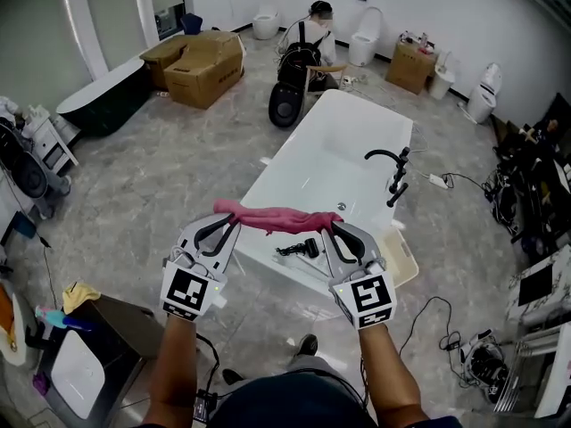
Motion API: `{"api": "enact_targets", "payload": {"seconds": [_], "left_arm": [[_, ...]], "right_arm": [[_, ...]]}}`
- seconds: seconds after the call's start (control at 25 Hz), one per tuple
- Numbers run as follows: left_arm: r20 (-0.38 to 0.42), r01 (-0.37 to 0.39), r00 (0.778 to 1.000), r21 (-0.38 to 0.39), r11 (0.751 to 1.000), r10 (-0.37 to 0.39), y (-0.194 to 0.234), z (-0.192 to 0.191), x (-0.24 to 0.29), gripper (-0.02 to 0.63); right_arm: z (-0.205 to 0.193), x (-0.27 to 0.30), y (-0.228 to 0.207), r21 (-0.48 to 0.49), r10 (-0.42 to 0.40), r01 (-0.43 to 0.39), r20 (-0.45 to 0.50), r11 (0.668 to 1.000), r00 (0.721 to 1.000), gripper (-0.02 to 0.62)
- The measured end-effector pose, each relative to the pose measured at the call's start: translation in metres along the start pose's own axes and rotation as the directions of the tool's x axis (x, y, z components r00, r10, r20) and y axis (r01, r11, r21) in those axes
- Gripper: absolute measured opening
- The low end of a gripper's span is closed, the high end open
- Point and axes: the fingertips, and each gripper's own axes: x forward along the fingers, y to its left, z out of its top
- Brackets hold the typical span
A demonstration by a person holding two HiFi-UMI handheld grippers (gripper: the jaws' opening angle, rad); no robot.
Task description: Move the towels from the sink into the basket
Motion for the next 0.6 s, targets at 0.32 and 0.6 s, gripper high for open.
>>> {"api": "enact_targets", "payload": {"seconds": [0.32,0.6], "left_arm": [[-0.001,0.070,0.998,0.010,0.997,-0.070,-0.058,0.029,0.104,0.037],[0.009,0.173,0.985,0.012,0.985,-0.174,-0.094,0.036,0.161,0.037]], "right_arm": [[-0.036,-0.030,-0.108,0.029,-0.057,0.058,-0.026,0.998,0.998,0.038],[-0.065,-0.057,-0.157,0.046,-0.153,0.157,-0.077,0.987,0.985,0.038]]}}
